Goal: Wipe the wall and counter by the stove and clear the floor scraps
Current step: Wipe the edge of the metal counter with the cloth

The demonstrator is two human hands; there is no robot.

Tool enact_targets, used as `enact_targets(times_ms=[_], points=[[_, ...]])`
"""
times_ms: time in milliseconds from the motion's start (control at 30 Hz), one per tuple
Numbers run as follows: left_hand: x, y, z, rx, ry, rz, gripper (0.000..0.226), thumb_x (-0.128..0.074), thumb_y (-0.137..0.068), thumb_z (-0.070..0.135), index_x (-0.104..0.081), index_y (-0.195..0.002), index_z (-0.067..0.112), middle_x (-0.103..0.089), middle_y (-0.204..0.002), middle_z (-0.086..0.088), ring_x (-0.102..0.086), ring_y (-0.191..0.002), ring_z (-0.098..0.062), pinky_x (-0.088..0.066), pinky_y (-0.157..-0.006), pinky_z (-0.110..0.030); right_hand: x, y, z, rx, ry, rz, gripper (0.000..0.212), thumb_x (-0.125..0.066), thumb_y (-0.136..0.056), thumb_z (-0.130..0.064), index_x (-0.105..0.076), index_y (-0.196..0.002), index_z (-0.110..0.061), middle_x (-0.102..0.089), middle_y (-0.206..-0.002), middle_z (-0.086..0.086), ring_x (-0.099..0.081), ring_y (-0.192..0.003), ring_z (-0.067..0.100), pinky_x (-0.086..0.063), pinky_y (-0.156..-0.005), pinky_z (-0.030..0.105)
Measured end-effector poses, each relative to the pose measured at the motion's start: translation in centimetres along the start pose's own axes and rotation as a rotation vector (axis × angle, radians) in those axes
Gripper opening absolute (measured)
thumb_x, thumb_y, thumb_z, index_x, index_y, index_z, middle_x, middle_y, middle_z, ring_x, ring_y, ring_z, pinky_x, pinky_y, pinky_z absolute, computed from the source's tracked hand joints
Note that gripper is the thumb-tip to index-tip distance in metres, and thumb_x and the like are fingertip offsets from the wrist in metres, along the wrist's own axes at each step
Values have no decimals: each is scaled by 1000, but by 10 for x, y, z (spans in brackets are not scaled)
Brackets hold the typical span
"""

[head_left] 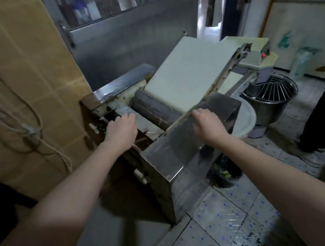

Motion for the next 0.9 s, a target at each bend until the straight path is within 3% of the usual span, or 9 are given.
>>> enact_targets(times_ms=[200,467,667,800,900], points=[[14,23,-71,188,-7,-6,23,-39,-98,26,-47,-115,13,-57,-116,-11,-56,-107,-32,-44,-79,-42,-5,-32,-73,288,62,-6,19,-45,-81,-4,-53,-98,-8,-58,-100,14,-52,-95,34,-35,-76,36],[35,83,-140,534,-77,-26,23,-37,-98,26,-50,-111,11,-59,-111,-10,-57,-103,-31,-45,-78,-38,-14,-95,-153,647,-2,-67,36,-47,-88,-11,-50,-123,-14,-56,-122,9,-49,-113,29,-39,-95,39],[54,139,-147,774,-129,-25,23,-33,-100,27,-49,-106,11,-58,-109,-10,-56,-99,-29,-42,-75,-36,-6,-101,-212,880,-37,-95,33,-51,-86,-12,-50,-120,-11,-54,-119,13,-49,-112,33,-39,-95,42],[55,190,-143,899,-183,-30,26,-35,-99,30,-48,-115,14,-56,-113,-9,-55,-101,-27,-44,-81,-37,-11,-84,-251,997,-49,-132,38,-55,-83,-7,-50,-120,-10,-54,-117,12,-49,-111,33,-40,-93,41],[59,239,-146,945,-182,25,21,-38,-97,30,-49,-110,16,-58,-109,-7,-56,-96,-25,-40,-74,-35,-15,-63,-292,1091,-77,-186,41,-53,-85,-9,-49,-125,-11,-54,-122,12,-48,-114,33,-40,-94,43]])
Point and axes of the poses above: each hand's wrist, its own y-axis away from the middle knuckle, its own x-axis out of the back of the hand, z = x × y, the point moved 7 cm from there along -y, towards the middle knuckle
